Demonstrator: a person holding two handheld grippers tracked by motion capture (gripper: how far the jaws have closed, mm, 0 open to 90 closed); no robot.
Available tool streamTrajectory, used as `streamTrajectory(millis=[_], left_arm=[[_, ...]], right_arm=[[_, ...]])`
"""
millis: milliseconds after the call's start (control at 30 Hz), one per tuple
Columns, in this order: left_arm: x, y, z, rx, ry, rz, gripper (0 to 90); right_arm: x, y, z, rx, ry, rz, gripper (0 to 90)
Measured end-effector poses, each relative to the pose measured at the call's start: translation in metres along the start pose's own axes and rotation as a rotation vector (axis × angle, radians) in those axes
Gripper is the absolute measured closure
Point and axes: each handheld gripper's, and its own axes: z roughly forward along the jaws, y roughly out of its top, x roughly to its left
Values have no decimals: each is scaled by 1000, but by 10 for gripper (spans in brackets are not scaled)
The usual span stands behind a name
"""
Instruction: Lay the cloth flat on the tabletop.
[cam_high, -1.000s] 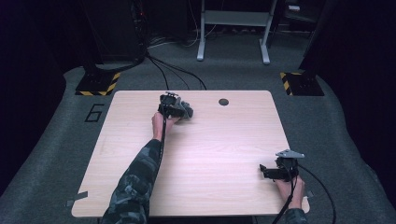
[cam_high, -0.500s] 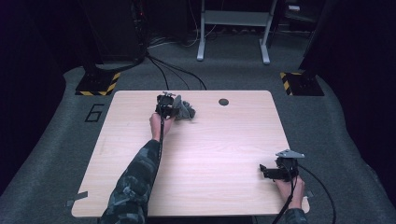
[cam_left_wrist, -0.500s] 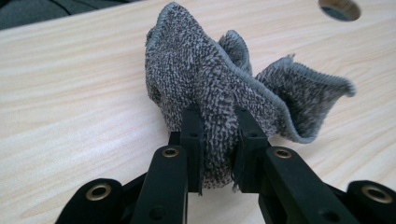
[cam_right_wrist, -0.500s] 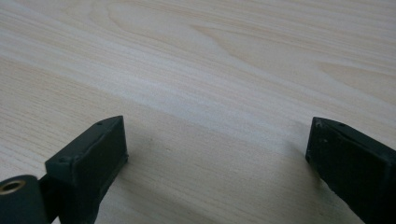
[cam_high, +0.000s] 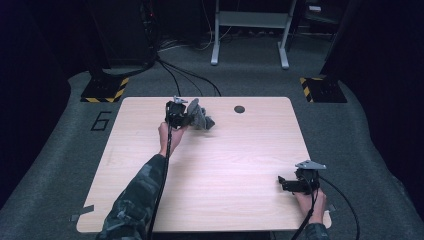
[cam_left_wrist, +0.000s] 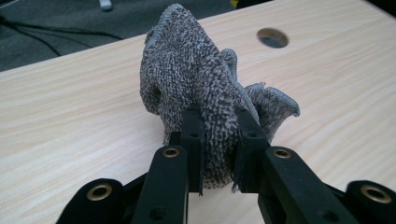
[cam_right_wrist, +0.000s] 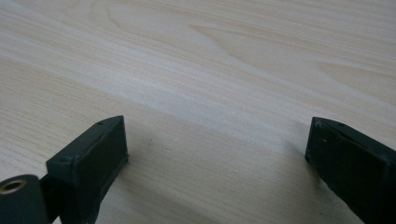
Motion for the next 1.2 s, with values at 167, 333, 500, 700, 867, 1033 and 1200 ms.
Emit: streamTrajectory(millis=[167, 333, 500, 700, 867, 1033, 1200], left_arm=[[-12, -1, -23, -41, -50, 14, 774], [-25, -7, -44, -53, -86, 61, 772], [-36, -22, -60, -59, -132, 84, 771], [-46, -45, -71, -41, -182, 95, 769], [-55, -63, -75, -27, -239, 85, 768], [-73, -83, -71, 18, -271, 131, 764], [-88, -109, -62, 75, -305, 154, 738]], right_arm=[[0, 0, 0, 2, -1, 0, 52], [0, 0, 0, 2, -1, 1, 53], [0, 0, 0, 2, -2, 1, 54], [0, 0, 0, 2, -2, 2, 55], [0, 0, 0, 2, -3, 6, 57], [0, 0, 0, 2, -4, 6, 59], [0, 0, 0, 2, -5, 11, 61]])
